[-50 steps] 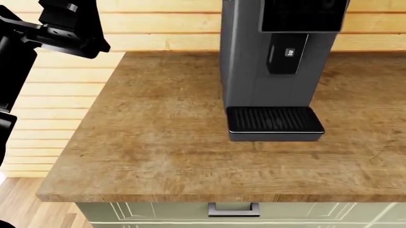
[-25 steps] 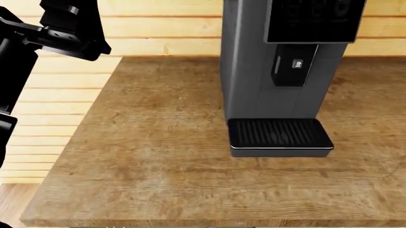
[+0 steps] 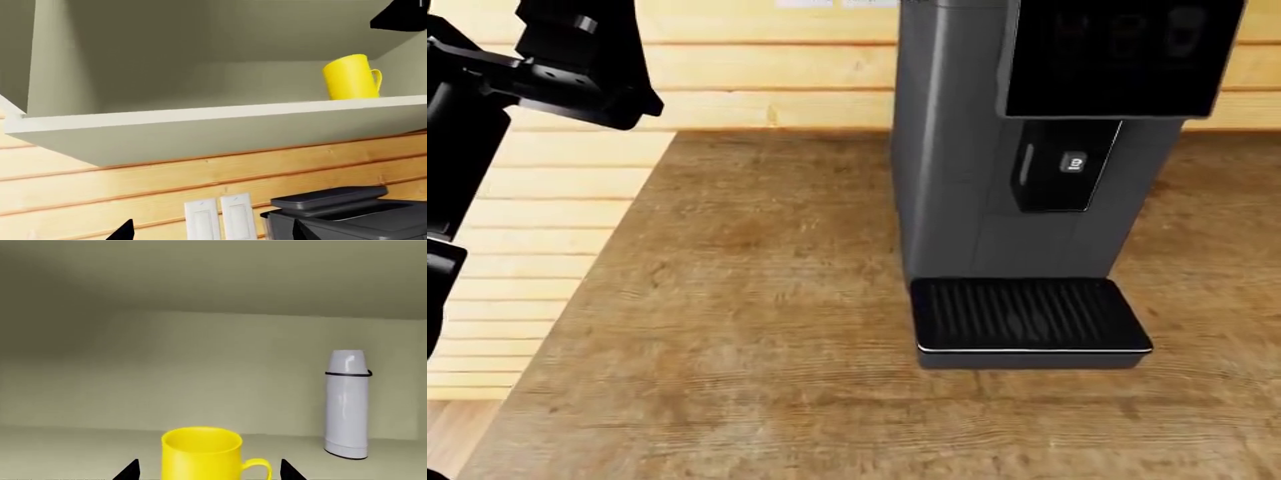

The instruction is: Pick the mug from the cabinet, place it under the coffee machine dispenser, and press the start button.

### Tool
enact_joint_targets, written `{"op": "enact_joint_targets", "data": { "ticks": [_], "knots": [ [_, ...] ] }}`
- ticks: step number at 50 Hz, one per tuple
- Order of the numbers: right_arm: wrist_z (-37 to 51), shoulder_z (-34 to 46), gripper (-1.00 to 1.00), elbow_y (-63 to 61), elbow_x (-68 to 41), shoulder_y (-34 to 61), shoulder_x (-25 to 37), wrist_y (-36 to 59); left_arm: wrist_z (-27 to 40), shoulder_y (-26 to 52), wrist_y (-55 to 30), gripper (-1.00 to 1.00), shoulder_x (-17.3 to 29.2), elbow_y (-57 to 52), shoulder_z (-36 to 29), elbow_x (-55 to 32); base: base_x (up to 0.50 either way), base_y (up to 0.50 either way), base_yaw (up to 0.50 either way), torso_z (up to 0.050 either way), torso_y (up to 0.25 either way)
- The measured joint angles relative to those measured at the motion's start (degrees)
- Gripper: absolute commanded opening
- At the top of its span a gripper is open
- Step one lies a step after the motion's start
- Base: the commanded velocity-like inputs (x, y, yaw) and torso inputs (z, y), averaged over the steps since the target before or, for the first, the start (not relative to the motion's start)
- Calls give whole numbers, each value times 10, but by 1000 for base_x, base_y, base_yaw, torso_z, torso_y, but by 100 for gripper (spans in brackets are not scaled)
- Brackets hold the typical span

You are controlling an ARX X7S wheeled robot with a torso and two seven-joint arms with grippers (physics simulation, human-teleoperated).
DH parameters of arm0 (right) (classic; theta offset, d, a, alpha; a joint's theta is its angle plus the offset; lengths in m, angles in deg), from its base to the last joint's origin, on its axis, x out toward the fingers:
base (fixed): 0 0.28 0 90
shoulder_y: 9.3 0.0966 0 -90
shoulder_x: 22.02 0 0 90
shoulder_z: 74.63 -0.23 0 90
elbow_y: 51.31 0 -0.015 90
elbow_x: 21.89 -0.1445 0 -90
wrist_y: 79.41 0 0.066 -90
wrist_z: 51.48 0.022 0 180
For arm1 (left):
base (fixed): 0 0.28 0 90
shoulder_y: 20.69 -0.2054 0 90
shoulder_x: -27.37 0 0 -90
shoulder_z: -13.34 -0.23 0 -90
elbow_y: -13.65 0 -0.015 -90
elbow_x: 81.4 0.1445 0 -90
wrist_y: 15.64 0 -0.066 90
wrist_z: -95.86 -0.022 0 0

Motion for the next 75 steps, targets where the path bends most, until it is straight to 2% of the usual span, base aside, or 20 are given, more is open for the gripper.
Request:
{"op": "enact_joint_targets", "data": {
  "ticks": [33,66,67,75],
  "knots": [
    [0,-1,100,59,-14,0,0,-25,2,-4,12,100,2,5,-9,0,117,0,0,0,0],
    [14,-3,100,97,-34,0,4,-46,7,-6,21,100,6,7,-16,-3,21,0,0,0,0],
    [14,-4,-100,100,-35,0,4,-47,7,-6,22,100,6,7,-16,-3,0,0,0,0,0],
    [13,-4,-100,110,-45,0,7,-60,8,-8,24,100,8,8,-17,-3,0,0,0,0,0]
  ]
}}
